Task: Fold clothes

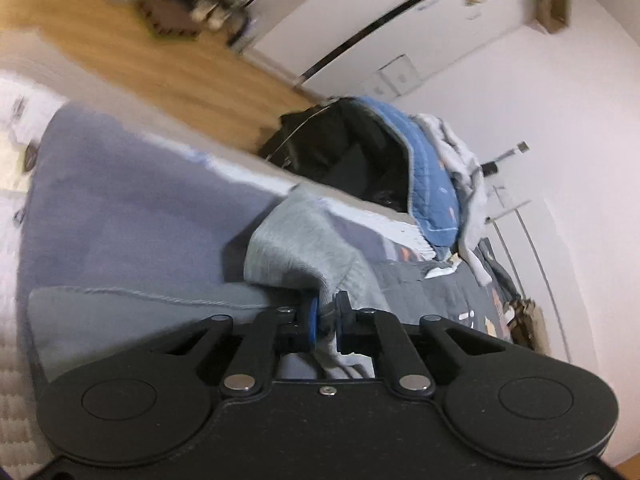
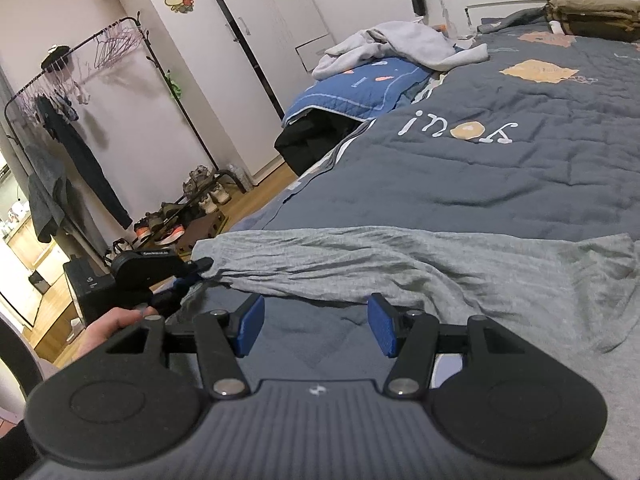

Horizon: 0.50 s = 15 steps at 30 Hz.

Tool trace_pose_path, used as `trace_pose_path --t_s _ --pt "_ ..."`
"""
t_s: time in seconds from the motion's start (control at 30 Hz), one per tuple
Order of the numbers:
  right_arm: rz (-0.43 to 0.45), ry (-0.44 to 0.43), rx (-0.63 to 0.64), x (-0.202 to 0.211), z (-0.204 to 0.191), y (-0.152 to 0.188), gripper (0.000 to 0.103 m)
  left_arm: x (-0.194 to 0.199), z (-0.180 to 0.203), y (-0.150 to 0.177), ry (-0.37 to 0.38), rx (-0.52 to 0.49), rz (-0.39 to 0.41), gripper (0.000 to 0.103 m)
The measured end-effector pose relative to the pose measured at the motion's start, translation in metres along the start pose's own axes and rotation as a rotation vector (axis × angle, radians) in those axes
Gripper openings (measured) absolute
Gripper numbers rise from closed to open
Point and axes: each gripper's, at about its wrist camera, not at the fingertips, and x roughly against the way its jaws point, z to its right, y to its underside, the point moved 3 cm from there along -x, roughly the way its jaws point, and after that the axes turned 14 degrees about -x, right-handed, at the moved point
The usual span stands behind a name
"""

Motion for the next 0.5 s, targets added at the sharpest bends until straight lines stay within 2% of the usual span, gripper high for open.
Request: trace_pose_path --t_s 0.13,0.37,0.5 --pt "0.022 0.021 -0.02 0.018 0.012 -0.002 0.056 0.008 0.039 -0.001 0.079 -0.125 0.032 0.008" --pt "0.094 0.093 -0.082 0.072 0.055 -0.014 0.056 0.024 0.142 0.033 0.344 -0.381 0.005 0.008" --pt "0.147 0.139 -0.136 0.112 0.09 -0.022 0.056 0.035 0.207 0.081 0.48 -0.569 -0.052 0.008"
